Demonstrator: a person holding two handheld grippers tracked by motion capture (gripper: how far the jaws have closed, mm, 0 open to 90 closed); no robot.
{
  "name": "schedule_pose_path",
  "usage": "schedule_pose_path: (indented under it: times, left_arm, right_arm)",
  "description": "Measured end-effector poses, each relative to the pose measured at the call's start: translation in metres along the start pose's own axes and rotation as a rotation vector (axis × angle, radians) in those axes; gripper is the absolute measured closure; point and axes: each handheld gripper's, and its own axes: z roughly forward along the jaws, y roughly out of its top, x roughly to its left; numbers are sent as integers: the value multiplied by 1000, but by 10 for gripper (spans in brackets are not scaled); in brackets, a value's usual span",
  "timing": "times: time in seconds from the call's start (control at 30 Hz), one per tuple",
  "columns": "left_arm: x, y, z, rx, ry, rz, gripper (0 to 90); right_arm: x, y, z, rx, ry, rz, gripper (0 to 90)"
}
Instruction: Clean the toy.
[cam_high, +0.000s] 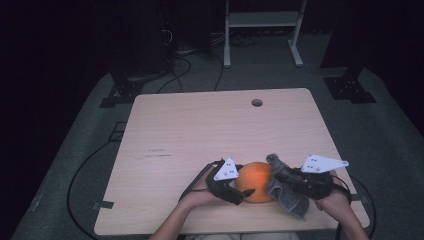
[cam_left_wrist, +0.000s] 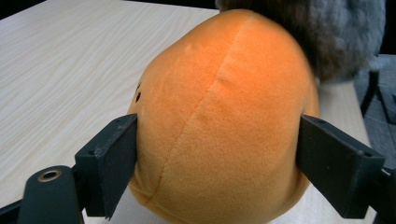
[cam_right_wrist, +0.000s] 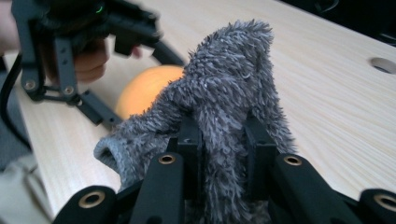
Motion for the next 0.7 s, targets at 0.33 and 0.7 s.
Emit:
schedule_pose_path:
  times: [0.33,0.7]
  left_arm:
    - [3,-4,10,-5,-21,-36,131]
    - [-1,30,-25,5,103,23,289]
  right_arm:
    - [-1,-8,7,34,12,-6,718]
    - [0,11,15,-70,-55,16,720]
